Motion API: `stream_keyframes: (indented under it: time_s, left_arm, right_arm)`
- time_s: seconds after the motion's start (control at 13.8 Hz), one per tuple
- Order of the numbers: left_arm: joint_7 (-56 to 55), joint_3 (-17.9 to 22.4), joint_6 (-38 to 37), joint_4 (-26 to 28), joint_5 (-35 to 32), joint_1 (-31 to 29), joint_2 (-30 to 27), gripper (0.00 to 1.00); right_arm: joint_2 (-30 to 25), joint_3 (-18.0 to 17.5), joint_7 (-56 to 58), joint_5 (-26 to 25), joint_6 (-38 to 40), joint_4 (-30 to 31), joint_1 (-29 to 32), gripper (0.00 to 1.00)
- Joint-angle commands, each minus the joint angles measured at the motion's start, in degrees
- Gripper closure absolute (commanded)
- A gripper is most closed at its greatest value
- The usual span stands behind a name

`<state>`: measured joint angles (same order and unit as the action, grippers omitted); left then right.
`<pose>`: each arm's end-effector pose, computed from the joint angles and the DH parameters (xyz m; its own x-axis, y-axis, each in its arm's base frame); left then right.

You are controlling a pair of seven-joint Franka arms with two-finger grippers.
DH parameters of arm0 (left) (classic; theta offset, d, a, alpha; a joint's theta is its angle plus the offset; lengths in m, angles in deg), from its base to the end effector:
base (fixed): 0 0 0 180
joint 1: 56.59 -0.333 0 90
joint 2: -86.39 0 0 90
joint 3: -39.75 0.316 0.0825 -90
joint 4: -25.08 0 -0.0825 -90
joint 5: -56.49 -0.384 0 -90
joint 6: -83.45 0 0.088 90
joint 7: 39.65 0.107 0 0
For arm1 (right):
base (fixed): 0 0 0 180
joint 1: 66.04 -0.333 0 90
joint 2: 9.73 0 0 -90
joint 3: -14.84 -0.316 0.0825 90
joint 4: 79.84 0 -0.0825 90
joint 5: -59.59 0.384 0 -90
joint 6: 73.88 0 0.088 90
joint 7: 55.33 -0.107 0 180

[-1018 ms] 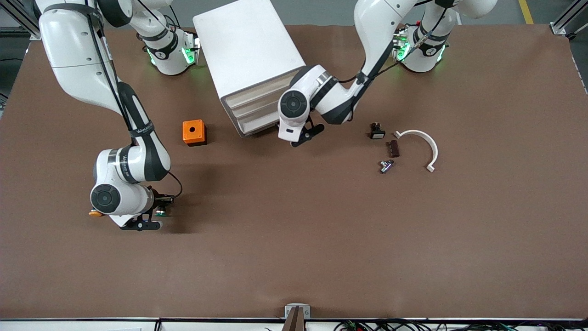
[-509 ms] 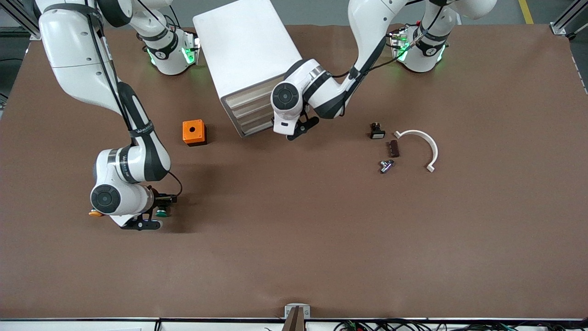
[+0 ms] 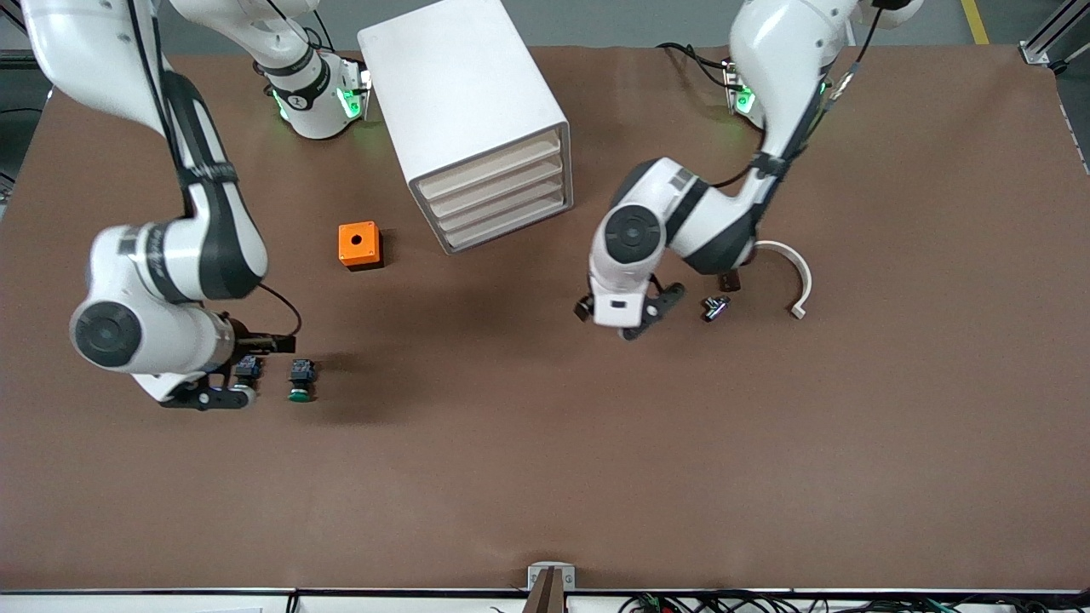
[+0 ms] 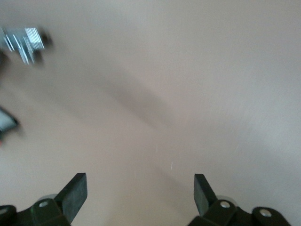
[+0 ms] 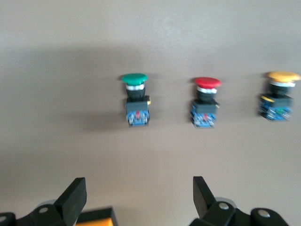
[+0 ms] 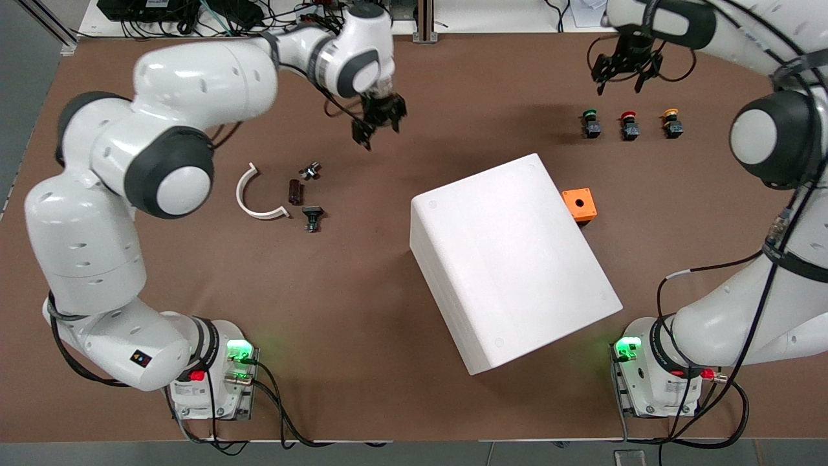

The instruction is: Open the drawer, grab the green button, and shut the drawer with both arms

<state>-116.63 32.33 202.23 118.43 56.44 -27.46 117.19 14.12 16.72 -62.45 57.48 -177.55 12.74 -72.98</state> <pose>0.5479 -0.3934 0.3027 0.7469 0.6596 -0.0839 0.6556 -0.7516 -0.0726 0.6436 0.0562 0.3680 0.9765 -0.0293 -0.2135 -0.0140 -0.9972 0.0733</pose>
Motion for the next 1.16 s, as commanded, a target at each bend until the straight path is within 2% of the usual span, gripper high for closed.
stream_keyframes:
  time_s: [0.0,0.15,0.44,0.73,0.87,1.09]
  left_arm:
    - [4.0,-0.4,-0.9,1.2,-2.2,-5.7,-6.3,0.0]
    - [9.4,-0.4,-2.8,1.2,-2.2,-10.9,-10.8,0.0]
    - [22.0,-0.6,-12.5,0.9,-2.2,-20.3,-20.3,0.0]
    - [34.3,-0.5,-22.7,-0.3,-2.2,-27.1,-27.7,0.0]
    - [44.0,-0.5,-25.7,-0.5,-2.1,-30.6,-30.5,0.0]
    - [49.8,0.3,-29.1,0.2,-2.1,-31.8,-34.3,0.0]
  right_arm:
    - [-6.5,-0.5,1.0,0.5,2.8,1.1,1.1,0.0]
    - [-9.4,-0.5,1.2,0.5,5.2,0.2,2.5,0.0]
    - [-13.5,-0.4,3.2,0.6,14.2,-3.9,5.0,0.0]
    - [-15.4,-0.4,3.2,0.8,22.5,-8.4,6.9,0.0]
    - [-17.9,-0.4,3.2,0.8,23.3,-8.5,7.9,0.0]
    - [-19.9,-0.3,3.7,0.8,24.9,-8.5,8.7,0.0]
